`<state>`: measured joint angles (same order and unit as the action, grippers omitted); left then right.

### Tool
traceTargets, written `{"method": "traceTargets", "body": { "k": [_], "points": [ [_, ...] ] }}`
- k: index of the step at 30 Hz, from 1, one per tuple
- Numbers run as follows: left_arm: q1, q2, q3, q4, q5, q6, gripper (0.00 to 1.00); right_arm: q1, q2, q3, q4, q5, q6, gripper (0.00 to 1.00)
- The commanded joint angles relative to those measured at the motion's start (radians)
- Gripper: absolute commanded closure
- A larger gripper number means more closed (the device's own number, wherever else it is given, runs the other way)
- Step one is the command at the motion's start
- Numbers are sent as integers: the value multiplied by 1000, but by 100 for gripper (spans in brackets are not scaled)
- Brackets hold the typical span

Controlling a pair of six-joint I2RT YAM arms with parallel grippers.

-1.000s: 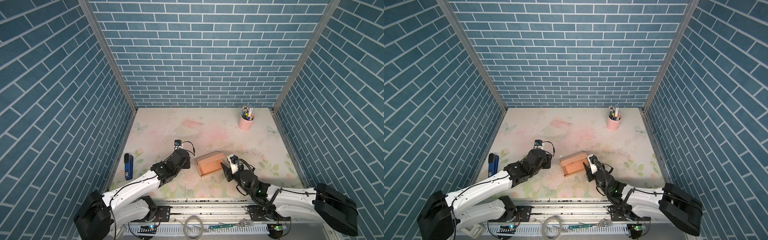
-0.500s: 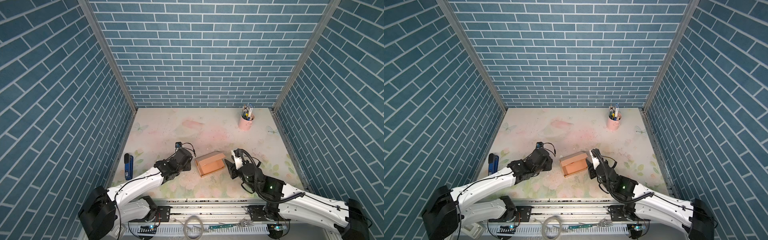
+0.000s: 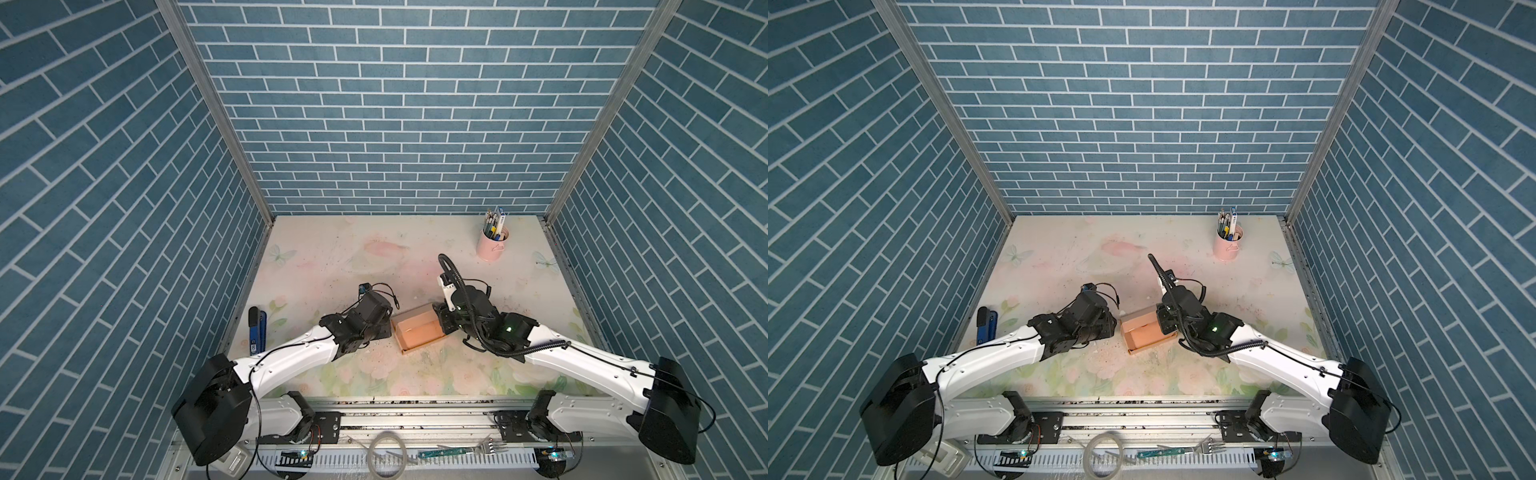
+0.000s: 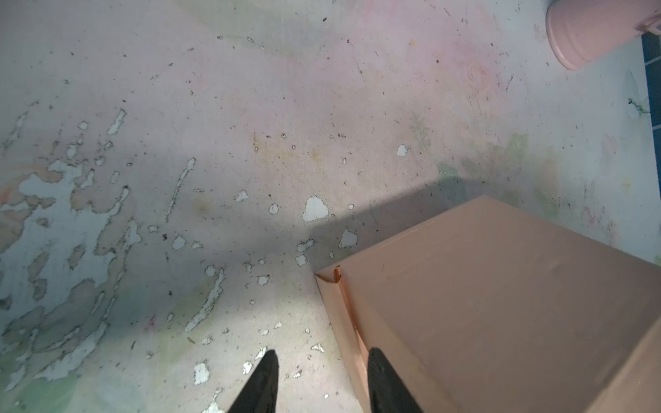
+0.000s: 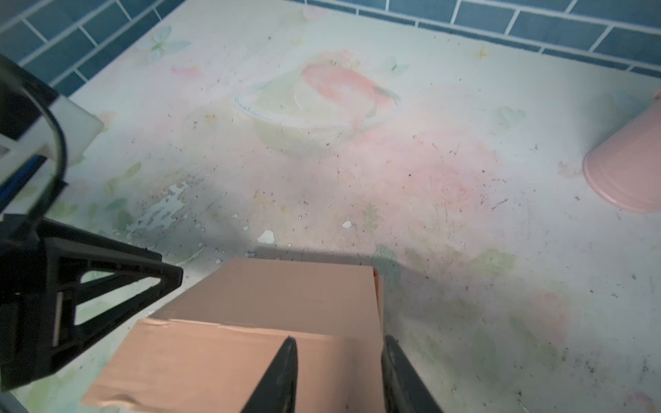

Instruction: Fold the paper box

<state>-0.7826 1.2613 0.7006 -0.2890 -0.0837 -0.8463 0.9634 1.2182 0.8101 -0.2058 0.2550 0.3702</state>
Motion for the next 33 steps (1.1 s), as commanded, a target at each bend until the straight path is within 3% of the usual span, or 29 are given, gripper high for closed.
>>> {"method": "traceTargets", "body": {
  "k": [1,9,20,28,33],
  "points": [
    [5,8,13,14,7,-5,57,-2,21,-15,-2,-27,23,61],
    [5,35,29,1,0,6,56,-4,-7,-125,27,-42,76,63],
    [5,53,14,11,21,-19,56,-9,-3,-117,36,-40,75,64],
    [5,70,2,18,25,-43,58,-135,-72,-122,33,-105,86,64],
    [-2,100,9,-6,9,-53,64,-239,-92,-155,27,-137,133,64]
  ]
}}
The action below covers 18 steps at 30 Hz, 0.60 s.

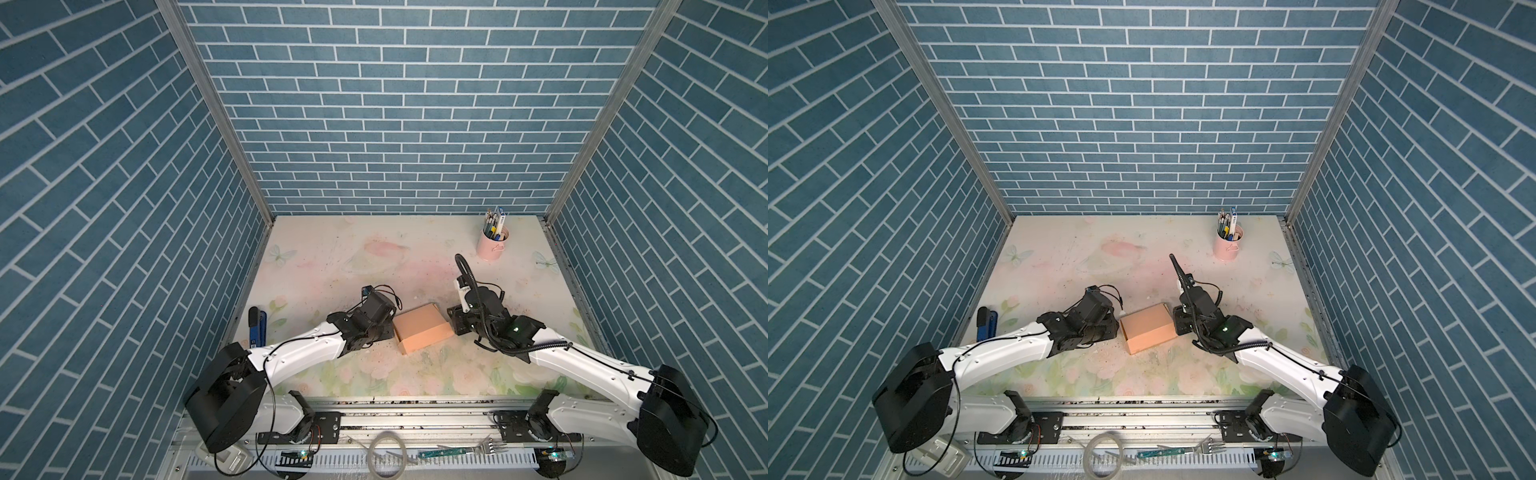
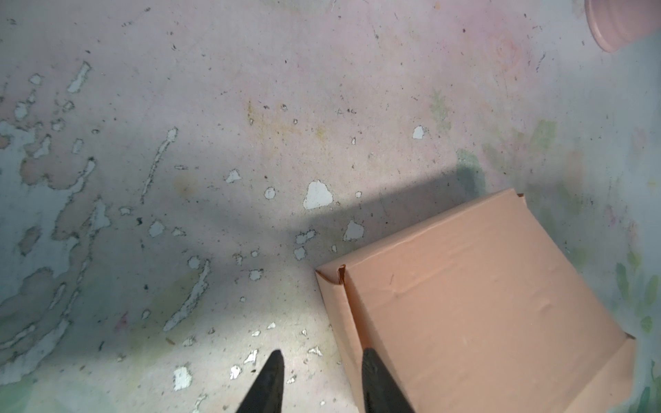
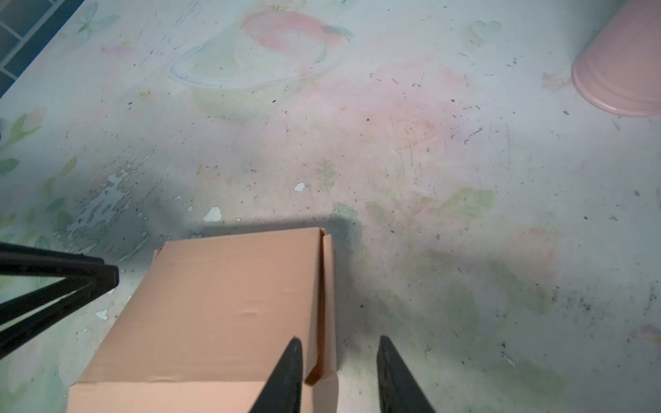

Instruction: Fold the paper box

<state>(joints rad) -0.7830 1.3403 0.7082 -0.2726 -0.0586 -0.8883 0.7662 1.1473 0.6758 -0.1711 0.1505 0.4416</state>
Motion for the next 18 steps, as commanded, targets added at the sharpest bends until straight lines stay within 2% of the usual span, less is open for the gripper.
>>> {"method": "traceTargets", "body": {
  "k": [1,5,18],
  "points": [
    [-5,32,5,-28,-21,-12,65,-61,-17,-29,-6,-42,69,64],
    [-13,86,20,-58,-38,-11,66,-93,22,-47,0,-53,82,64],
    [-15,212,51,46,4,0,66,-94,202,-62,114,-129,101,63]
  ]
}}
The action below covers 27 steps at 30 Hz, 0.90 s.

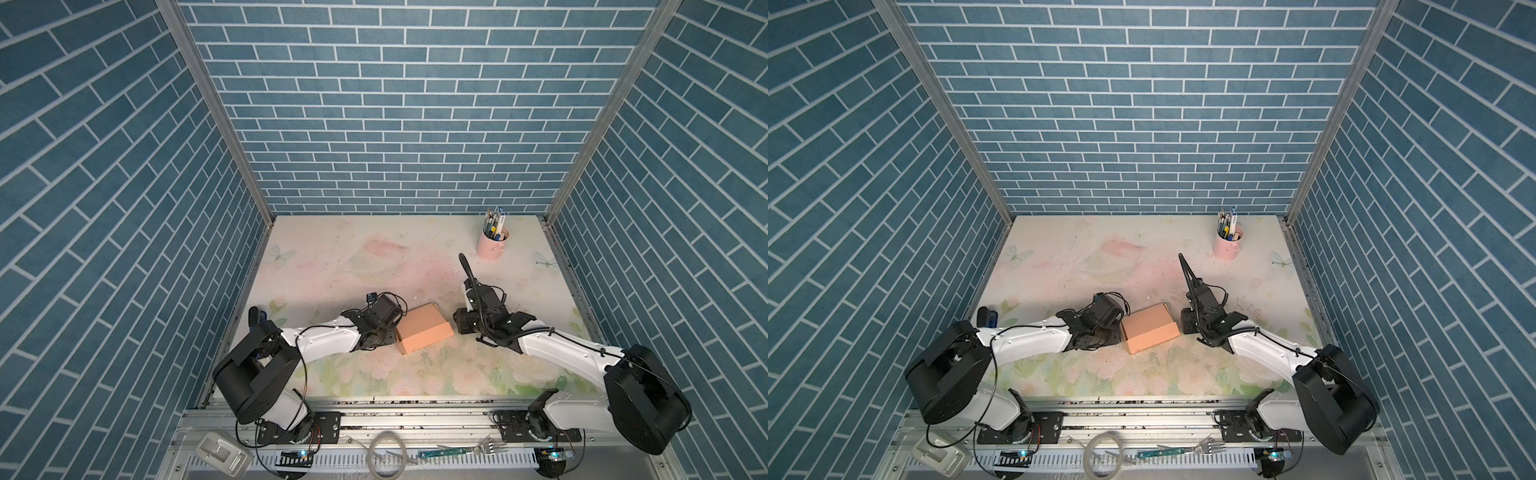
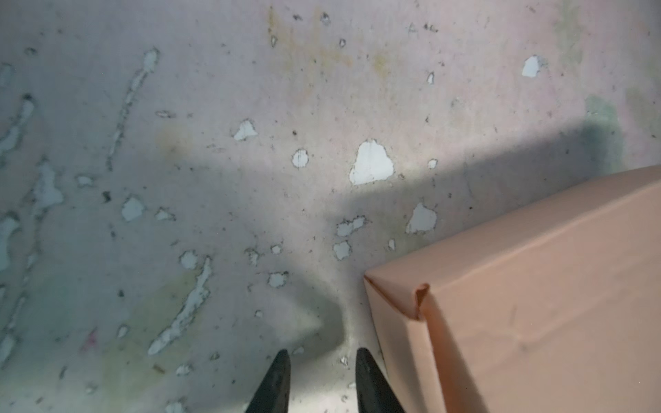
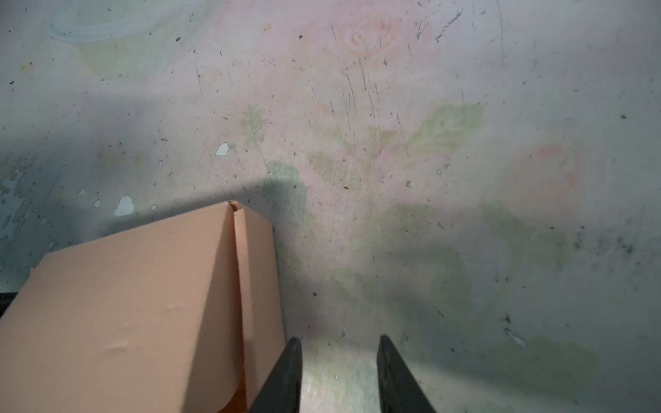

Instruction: Fold the paper box

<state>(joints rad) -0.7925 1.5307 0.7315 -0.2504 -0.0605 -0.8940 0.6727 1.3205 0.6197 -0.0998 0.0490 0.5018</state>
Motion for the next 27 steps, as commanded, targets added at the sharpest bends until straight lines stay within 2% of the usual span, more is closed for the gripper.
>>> {"method": "traceTargets", "body": {
  "k": [1,14,27],
  "points": [
    [-5,31,33,29,10,5,66,-1,43,-3,51,-38,42,63],
    [30,118,91,81,56,26,64,-1,133,24,132,-123,49,64],
    [159,179,204,60,94,123,63,-2,240,139,164,-110,34,65]
  ]
}}
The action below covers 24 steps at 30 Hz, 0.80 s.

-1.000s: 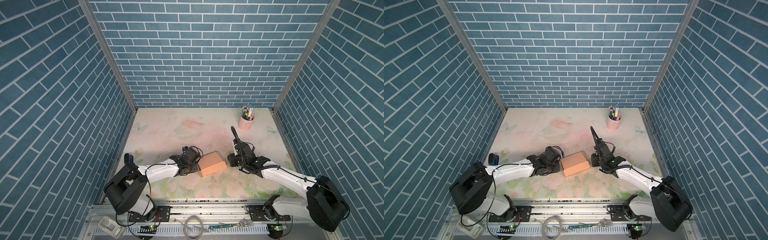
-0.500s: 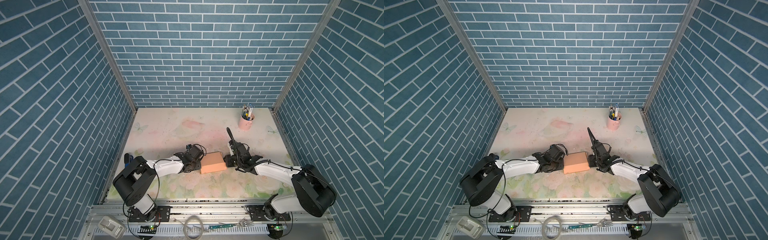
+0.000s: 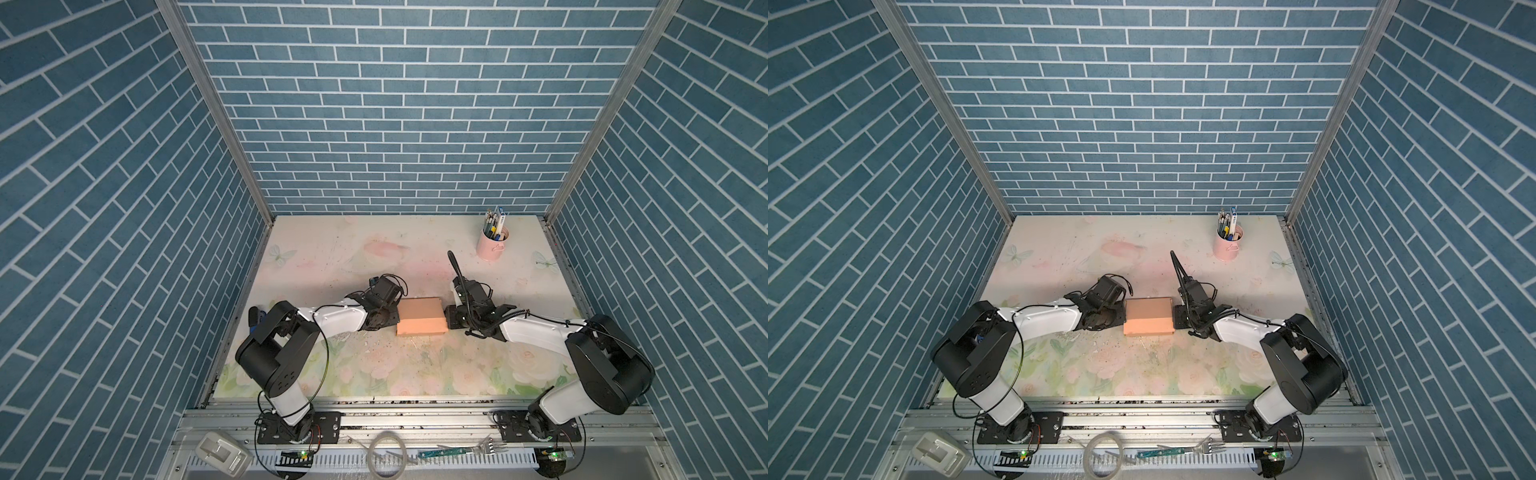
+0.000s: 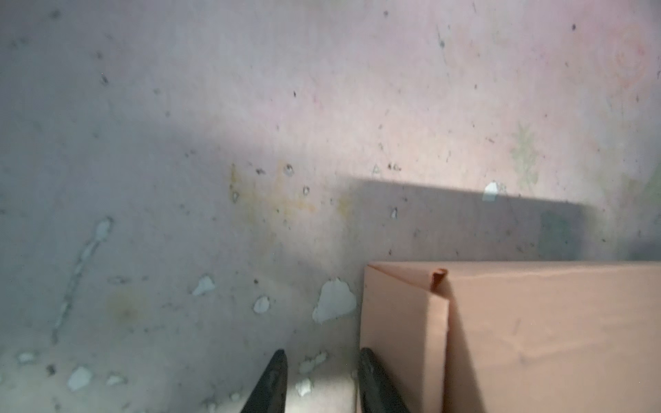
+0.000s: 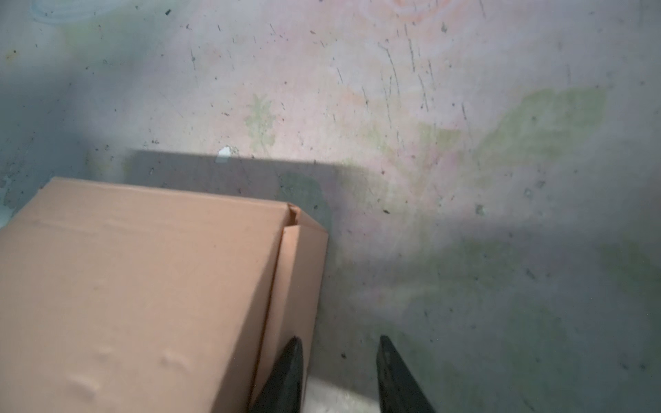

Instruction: Fold the paper box

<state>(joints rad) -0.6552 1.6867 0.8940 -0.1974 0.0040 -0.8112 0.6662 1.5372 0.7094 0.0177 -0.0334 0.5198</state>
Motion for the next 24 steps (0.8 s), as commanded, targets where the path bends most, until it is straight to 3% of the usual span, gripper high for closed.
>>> {"method": "traceTargets", "body": {
  "k": [1,15,24],
  "points": [
    [34,32,51,7,35,48,63,3,36,63,53,-24,16,65],
    [149,178,211,-15,78,122,61,-38,222,270,78,19,3,66],
    [184,67,112,-31,71,137,56,-78,89,152,75,58,-6,64]
  ]
}}
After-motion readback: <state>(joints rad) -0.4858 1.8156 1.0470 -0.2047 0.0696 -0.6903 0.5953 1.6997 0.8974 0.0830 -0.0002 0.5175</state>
